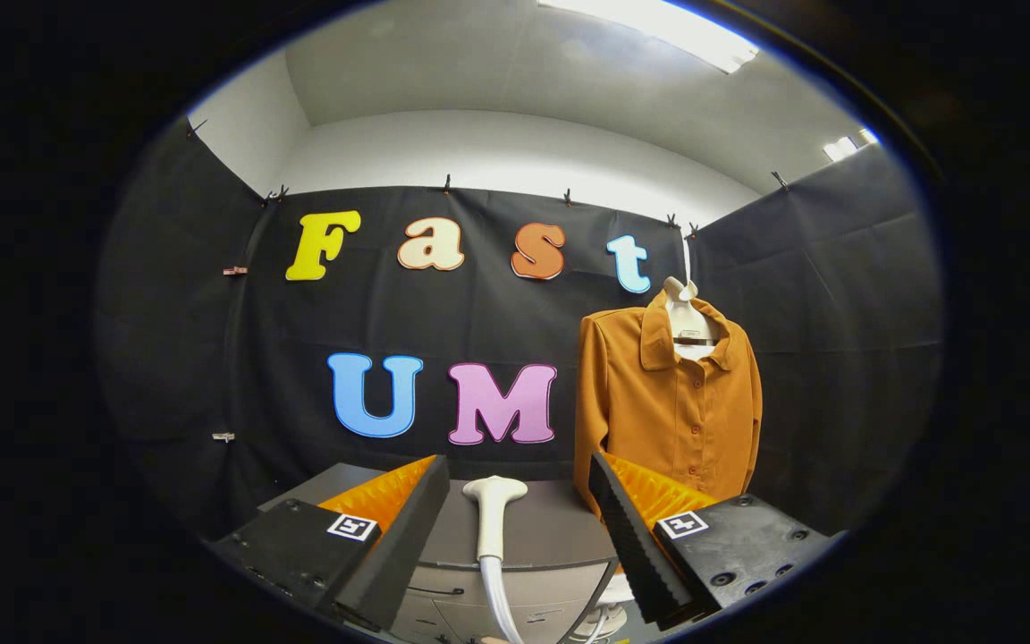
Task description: Iron the clothes twice with a garment steamer, once on the left side and once on the right side.
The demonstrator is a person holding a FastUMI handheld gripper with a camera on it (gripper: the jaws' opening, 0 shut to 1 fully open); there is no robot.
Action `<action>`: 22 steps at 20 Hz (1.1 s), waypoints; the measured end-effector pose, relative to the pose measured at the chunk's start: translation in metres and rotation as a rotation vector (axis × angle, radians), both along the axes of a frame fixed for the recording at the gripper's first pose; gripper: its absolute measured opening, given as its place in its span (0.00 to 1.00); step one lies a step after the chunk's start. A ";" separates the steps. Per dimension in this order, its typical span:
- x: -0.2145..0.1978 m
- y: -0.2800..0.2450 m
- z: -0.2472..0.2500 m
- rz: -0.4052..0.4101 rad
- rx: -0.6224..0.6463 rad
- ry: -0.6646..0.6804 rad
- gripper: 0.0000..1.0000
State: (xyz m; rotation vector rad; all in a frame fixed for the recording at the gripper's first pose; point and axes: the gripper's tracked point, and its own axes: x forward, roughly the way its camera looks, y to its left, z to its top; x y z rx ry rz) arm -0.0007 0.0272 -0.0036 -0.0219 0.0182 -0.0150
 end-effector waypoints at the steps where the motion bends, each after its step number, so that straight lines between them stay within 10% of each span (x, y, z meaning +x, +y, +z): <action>1: 0.000 0.003 -0.001 -0.003 -0.002 0.002 0.98; 22: 0.048 0.037 -0.088 -0.065 0.036 0.238 0.98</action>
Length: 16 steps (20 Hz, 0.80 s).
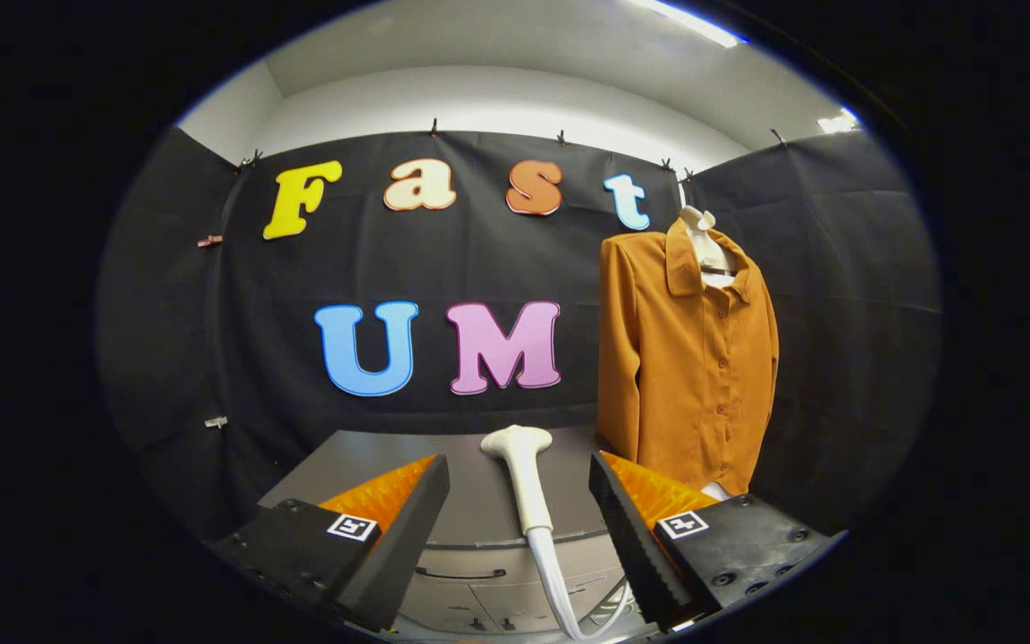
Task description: Iron the clothes twice with a garment steamer, once on the left side and once on the right side.
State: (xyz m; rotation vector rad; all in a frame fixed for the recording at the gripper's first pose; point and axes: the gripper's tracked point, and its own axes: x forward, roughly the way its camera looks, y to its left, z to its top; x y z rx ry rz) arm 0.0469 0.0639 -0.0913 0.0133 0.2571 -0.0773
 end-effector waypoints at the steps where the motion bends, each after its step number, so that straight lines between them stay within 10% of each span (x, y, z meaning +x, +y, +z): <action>1: 0.011 -0.004 -0.008 0.000 -0.001 0.019 0.98; 16: 0.135 -0.012 -0.138 0.107 0.035 0.387 0.98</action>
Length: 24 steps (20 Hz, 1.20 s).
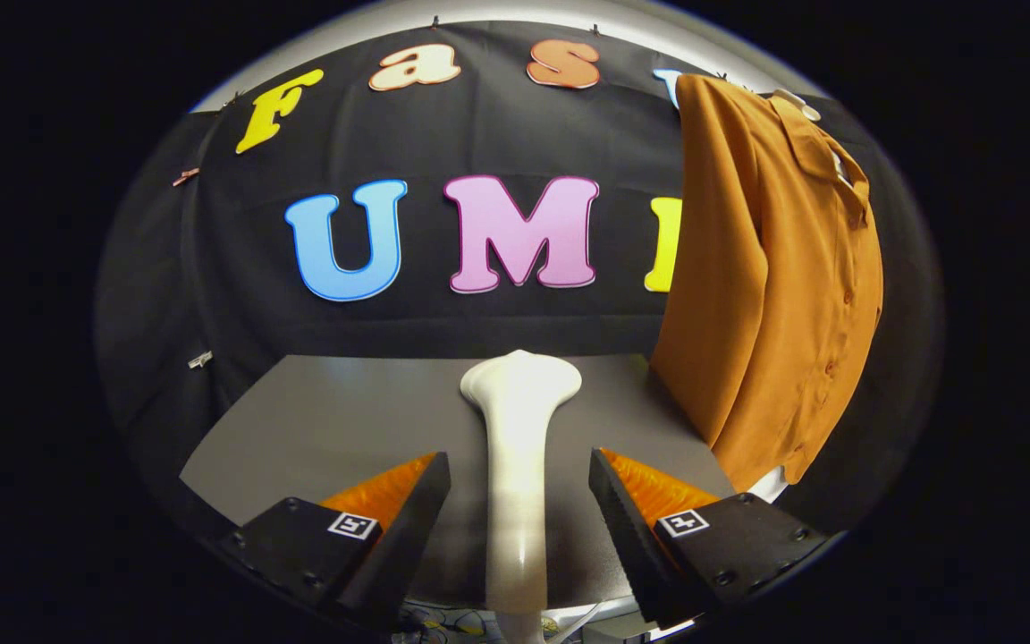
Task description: Iron the clothes twice with a garment steamer, once on the left side and once on the right side.
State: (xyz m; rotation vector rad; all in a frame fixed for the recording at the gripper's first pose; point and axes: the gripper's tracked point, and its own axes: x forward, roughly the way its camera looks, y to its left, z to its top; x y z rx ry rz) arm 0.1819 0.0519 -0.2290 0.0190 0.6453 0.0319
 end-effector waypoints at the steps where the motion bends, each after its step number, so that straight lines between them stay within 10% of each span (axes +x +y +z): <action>1: 0.003 -0.001 -0.007 0.000 0.003 0.027 0.97; 11: 0.018 0.001 -0.034 0.041 -0.037 0.164 0.72; 13: 0.011 0.001 -0.039 0.044 -0.046 0.164 0.47; 24: 0.008 0.003 0.012 0.031 -0.095 0.045 0.40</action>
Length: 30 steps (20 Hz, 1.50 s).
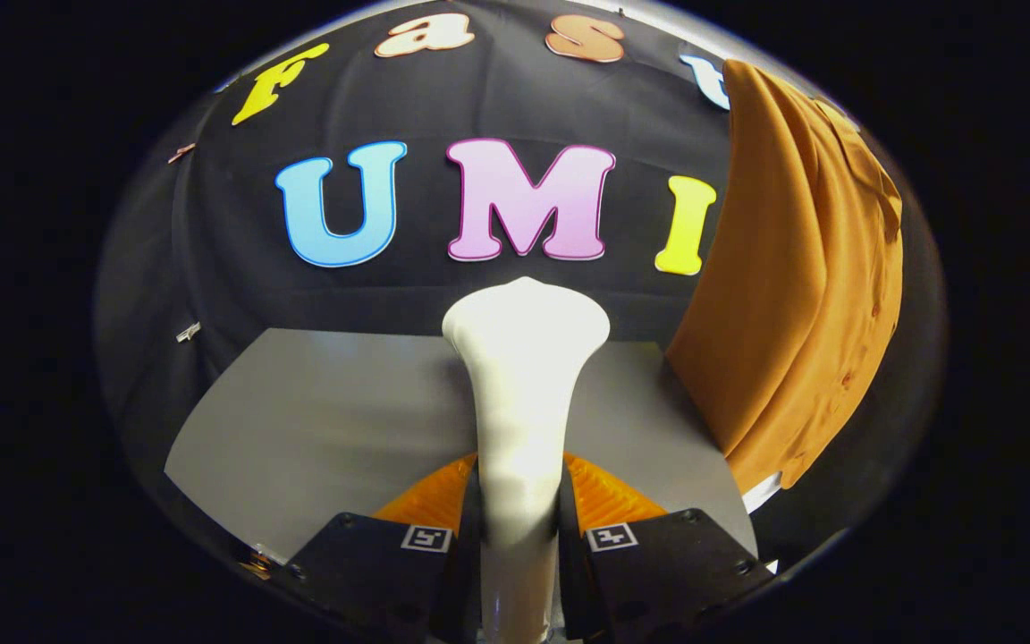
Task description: Iron the clothes twice with a garment steamer, once on the left side and once on the right side.
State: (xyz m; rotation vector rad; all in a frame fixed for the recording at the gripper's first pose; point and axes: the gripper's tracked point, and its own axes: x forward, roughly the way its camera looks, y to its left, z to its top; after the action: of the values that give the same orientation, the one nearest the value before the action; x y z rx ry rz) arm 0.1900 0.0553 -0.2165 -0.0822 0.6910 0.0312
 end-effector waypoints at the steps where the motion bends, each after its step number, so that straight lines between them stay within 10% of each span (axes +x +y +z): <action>1: -0.003 0.000 0.007 -0.005 -0.003 -0.015 0.40; 30: -0.214 0.013 0.151 -0.193 -0.040 -0.309 0.39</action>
State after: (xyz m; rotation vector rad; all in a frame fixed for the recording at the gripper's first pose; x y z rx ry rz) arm -0.0242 0.0683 -0.0651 -0.0569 0.3886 -0.1771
